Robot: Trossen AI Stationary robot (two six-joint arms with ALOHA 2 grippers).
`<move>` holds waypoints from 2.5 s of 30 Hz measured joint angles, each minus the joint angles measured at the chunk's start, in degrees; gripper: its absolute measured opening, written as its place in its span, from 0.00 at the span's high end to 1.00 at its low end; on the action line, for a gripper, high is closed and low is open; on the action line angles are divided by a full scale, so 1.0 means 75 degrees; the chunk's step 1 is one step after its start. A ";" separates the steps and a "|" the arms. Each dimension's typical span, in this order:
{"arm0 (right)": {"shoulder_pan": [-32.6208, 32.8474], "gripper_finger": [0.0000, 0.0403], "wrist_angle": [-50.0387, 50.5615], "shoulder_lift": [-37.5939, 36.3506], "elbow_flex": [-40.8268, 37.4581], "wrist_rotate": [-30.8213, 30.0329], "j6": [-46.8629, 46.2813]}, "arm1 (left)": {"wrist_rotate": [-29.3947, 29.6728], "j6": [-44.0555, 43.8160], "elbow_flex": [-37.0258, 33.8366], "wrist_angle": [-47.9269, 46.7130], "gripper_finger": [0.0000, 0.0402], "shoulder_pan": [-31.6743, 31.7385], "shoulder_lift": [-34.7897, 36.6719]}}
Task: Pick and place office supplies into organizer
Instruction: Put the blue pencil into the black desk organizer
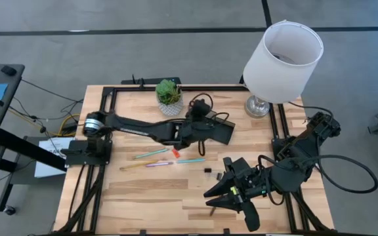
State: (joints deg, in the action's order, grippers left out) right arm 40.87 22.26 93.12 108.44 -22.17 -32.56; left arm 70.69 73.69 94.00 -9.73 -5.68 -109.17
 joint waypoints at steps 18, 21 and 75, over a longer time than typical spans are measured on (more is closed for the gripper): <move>-0.0017 0.76 0.0007 0.0000 0.0000 -0.0030 0.0006 | -0.4470 -1.2519 0.0011 -0.6930 0.54 -0.1249 0.4182; -0.0018 0.76 0.0007 0.0000 0.0000 -0.0030 0.0095 | -0.5720 -1.3951 0.0008 -0.8888 0.54 -0.1214 0.4393; -0.0077 0.76 0.0088 0.0000 0.0003 -0.0053 0.0347 | -0.8654 -1.4879 -0.8357 -0.5376 0.55 -0.1190 0.4677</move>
State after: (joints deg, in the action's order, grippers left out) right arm 40.29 22.92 93.12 108.47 -22.57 -29.95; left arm 5.78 -37.90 31.33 -50.05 -14.61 -74.09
